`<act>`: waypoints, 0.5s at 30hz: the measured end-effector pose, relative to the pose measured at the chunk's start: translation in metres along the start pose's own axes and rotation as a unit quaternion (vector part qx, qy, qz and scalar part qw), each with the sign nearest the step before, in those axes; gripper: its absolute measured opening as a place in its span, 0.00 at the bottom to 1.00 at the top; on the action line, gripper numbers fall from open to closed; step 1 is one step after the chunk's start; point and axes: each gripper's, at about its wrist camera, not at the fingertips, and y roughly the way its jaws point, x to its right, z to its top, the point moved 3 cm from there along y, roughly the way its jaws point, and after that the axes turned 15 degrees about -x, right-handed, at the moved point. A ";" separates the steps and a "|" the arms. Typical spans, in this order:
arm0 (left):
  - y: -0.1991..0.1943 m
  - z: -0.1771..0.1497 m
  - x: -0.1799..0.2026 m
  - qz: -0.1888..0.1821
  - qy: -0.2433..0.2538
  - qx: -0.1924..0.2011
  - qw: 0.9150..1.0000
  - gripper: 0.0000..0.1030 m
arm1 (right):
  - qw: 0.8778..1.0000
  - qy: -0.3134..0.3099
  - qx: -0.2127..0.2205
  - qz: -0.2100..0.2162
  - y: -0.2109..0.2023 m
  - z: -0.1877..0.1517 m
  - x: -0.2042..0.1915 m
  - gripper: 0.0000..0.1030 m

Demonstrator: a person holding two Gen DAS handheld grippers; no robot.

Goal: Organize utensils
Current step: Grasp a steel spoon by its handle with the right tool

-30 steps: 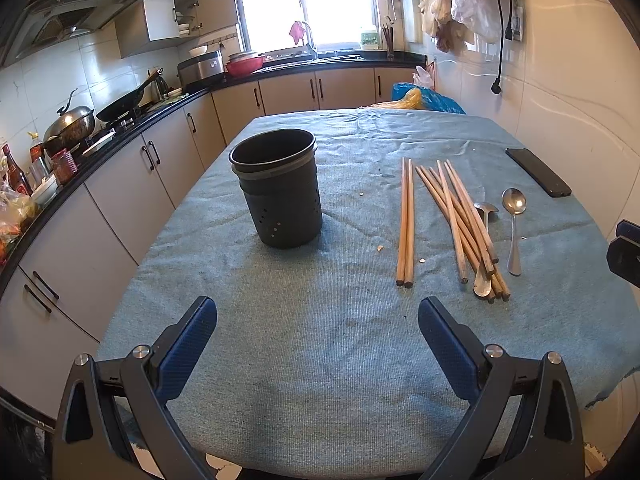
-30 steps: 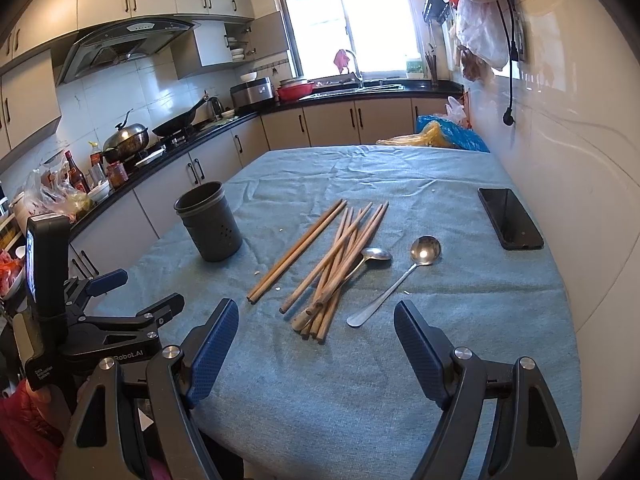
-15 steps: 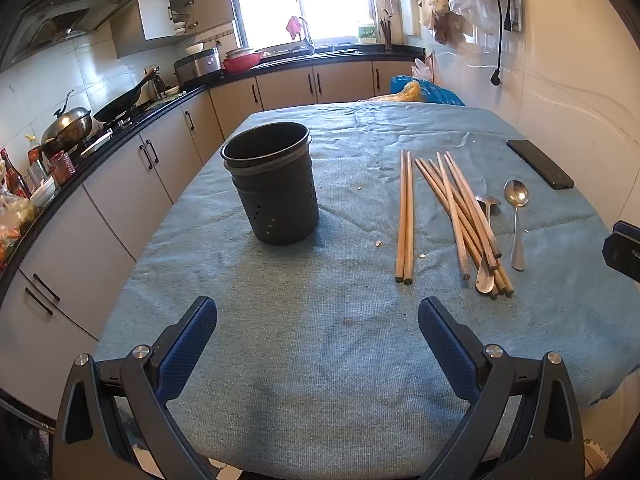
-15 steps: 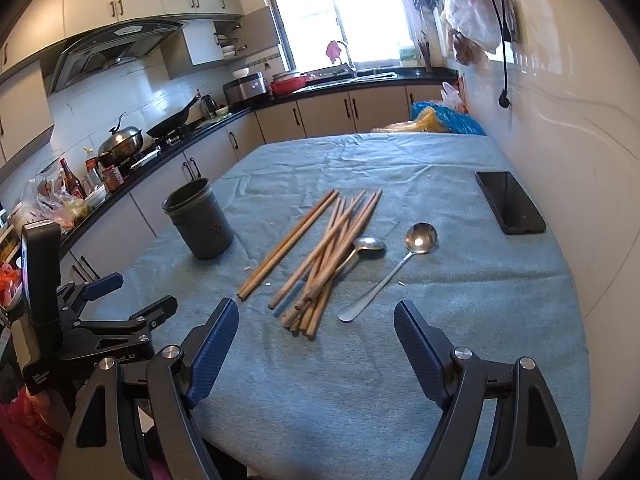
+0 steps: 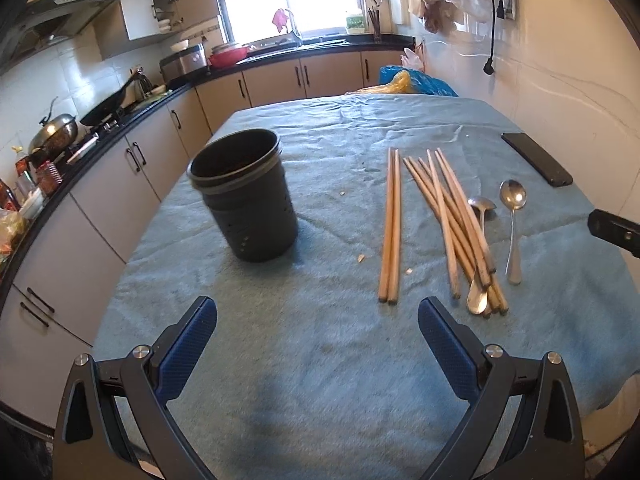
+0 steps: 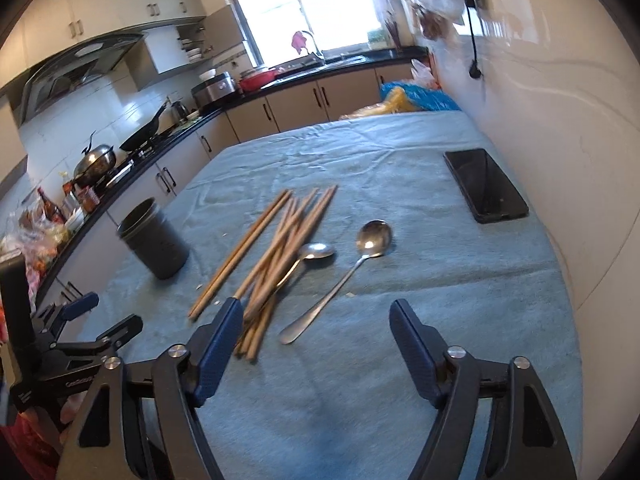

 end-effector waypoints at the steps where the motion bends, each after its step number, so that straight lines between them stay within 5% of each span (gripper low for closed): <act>1: 0.001 0.005 0.001 -0.007 -0.001 -0.005 1.000 0.98 | 1.000 0.010 -0.005 0.001 0.003 0.006 0.009 0.71; 9: 0.013 0.030 0.013 -0.044 0.016 -0.036 0.998 0.82 | 0.997 0.060 -0.043 0.030 0.035 0.038 0.054 0.49; 15: 0.016 0.043 0.025 -0.063 0.036 -0.050 0.996 0.65 | 0.995 0.072 -0.060 0.041 0.064 0.064 0.072 0.49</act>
